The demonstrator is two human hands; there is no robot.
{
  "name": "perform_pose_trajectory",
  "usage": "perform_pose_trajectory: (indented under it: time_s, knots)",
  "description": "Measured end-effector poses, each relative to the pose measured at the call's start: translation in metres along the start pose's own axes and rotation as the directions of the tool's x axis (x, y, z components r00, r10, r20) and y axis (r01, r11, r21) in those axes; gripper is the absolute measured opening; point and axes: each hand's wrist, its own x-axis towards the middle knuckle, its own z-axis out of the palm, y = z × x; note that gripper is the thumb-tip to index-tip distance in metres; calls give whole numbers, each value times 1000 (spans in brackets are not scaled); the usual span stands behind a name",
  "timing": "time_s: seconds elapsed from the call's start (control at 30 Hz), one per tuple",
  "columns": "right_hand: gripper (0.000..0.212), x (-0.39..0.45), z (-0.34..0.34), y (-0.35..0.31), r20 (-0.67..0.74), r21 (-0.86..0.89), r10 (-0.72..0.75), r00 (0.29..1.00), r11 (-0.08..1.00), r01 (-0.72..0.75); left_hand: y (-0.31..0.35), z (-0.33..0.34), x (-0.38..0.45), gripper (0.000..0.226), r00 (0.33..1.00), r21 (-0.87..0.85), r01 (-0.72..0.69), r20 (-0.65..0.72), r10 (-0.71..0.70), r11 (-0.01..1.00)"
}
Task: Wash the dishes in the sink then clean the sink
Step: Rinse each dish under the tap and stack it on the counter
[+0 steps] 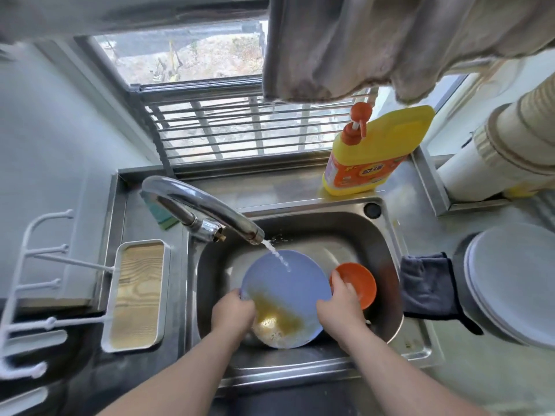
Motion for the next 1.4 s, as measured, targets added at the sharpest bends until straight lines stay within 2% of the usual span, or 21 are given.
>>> perform_pose_trajectory:
  time_s: [0.1, 0.27, 0.37, 0.5, 0.67, 0.73, 0.8, 0.9, 0.93, 1.03, 1.17, 1.23, 1.3, 1.33, 1.4]
  knots:
    - [33, 2, -6, -2, -29, 46, -40, 999, 998, 42, 6, -3, -3, 19, 1000, -161, 7, 4, -6, 987]
    - [39, 7, -20, -4, -129, 76, -137, 982, 986, 148, 28, -15, -9, 46, 996, -378, -58, 38, 78, 924]
    - [34, 0, -36, -8, -218, 83, -163, 962, 979, 184, 48, -25, -18, 49, 986, -496, -99, 66, 151, 863]
    - [23, -24, -62, -13, -261, 93, -161, 952, 977, 191, 69, -32, -14, 59, 968, -602, -97, 128, 215, 793]
    - [13, -65, -85, -9, -259, 129, -127, 958, 978, 164, 105, -51, -36, 50, 953, -697, -48, 183, 241, 716]
    - [7, -72, -84, -3, -262, 178, -79, 962, 976, 129, 111, -56, -49, 56, 946, -697, -31, 211, 246, 716]
    - [9, -75, -78, 0, -220, 317, -9, 975, 945, 81, 104, -58, -57, 55, 940, -639, -23, 249, 235, 769]
    - [20, -79, -67, -6, -60, 584, 113, 992, 810, -56, 80, -62, -60, 70, 910, -559, 36, 361, 204, 829]
    - [22, -80, -62, -9, 1, 636, 149, 989, 763, -116, 73, -65, -63, 59, 895, -541, 62, 402, 193, 839]
    - [25, -79, -47, -16, 156, 677, 223, 962, 685, -269, 53, -71, -64, 53, 857, -518, 116, 483, 178, 847]
    - [22, -83, -30, -25, 251, 642, 248, 936, 681, -352, 36, -78, -50, 60, 886, -621, 216, 449, 117, 754]
    - [23, -84, -31, -32, 190, 624, 204, 961, 731, -278, 34, -81, -47, 65, 891, -633, 263, 449, 69, 728]
    - [25, -79, -35, -36, 65, 583, 101, 993, 804, -120, 35, -82, -47, 58, 882, -648, 303, 468, 51, 699]
    - [28, -75, -39, -34, -29, 509, 33, 999, 861, -13, 36, -82, -47, 51, 872, -656, 334, 488, 43, 677]
    - [44, -70, -53, -34, -162, 222, -161, 974, 955, 195, 37, -82, -46, 28, 852, -641, 374, 524, 26, 671]
